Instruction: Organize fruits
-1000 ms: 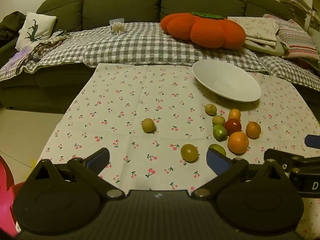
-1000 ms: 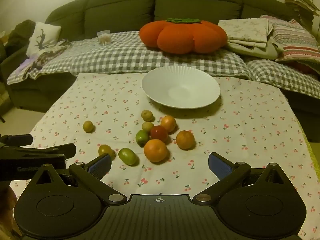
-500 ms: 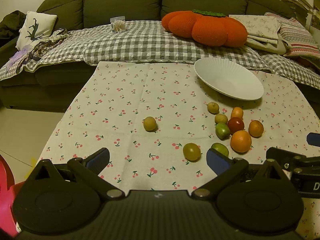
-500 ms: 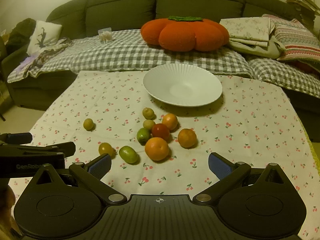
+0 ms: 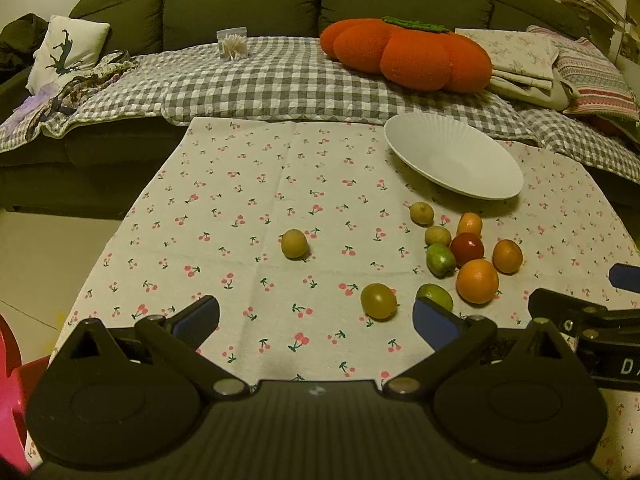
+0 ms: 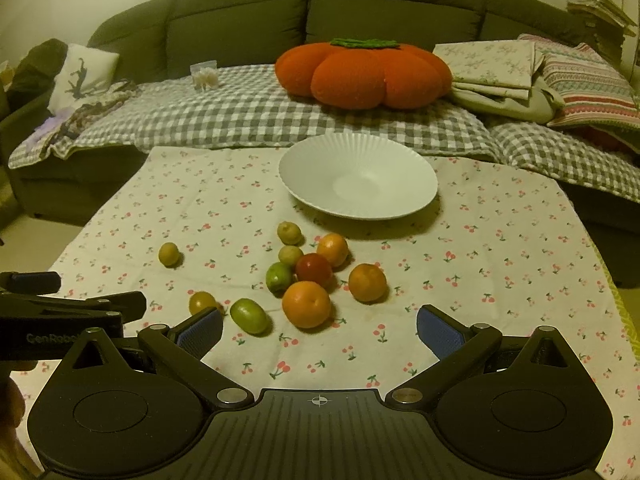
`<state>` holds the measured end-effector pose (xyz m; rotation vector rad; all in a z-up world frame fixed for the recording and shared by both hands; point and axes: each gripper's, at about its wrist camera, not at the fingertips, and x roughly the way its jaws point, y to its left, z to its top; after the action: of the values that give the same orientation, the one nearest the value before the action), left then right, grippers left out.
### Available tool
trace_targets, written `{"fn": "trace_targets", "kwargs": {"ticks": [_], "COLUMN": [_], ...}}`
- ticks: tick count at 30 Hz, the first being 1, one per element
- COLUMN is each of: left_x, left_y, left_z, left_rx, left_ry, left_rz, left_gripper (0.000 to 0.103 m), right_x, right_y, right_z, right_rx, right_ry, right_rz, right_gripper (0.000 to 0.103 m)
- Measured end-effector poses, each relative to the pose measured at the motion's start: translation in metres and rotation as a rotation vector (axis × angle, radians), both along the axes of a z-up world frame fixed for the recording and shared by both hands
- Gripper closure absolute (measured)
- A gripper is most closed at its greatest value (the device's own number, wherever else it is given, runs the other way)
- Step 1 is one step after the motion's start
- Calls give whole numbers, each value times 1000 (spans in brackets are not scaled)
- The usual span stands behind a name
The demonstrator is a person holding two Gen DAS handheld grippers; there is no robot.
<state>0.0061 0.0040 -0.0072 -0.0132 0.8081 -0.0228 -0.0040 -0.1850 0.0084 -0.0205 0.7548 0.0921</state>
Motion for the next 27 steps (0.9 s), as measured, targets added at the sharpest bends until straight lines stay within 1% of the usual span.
{"fn": "trace_targets", "kwargs": {"ticks": [7,11,14,19,27], "left_x": [0,1,1,3,8], "left_y": [1,1,1,1,5], "left_z": [0,0,-1,-3,-8], "left_rx": [-12,-8,-9,-2,-14], "left_ry": [-1,0,1,0,14], "left_rz": [-8,-3,0,3,12], "left_gripper": [1,1,1,1,1], "right_x": [-1,-1,-1,1,7], "right_y": [2,1,-2,-2,-4], "right_z": [-1,-1,-2,-4,-9], "right_rx": [-2,15,33,28,22], "right_ry": [-15,-25,-21,-15,0], "right_rz": [-3,-12,-21,-31,-30], "right_gripper": [0,0,0,0,0]}}
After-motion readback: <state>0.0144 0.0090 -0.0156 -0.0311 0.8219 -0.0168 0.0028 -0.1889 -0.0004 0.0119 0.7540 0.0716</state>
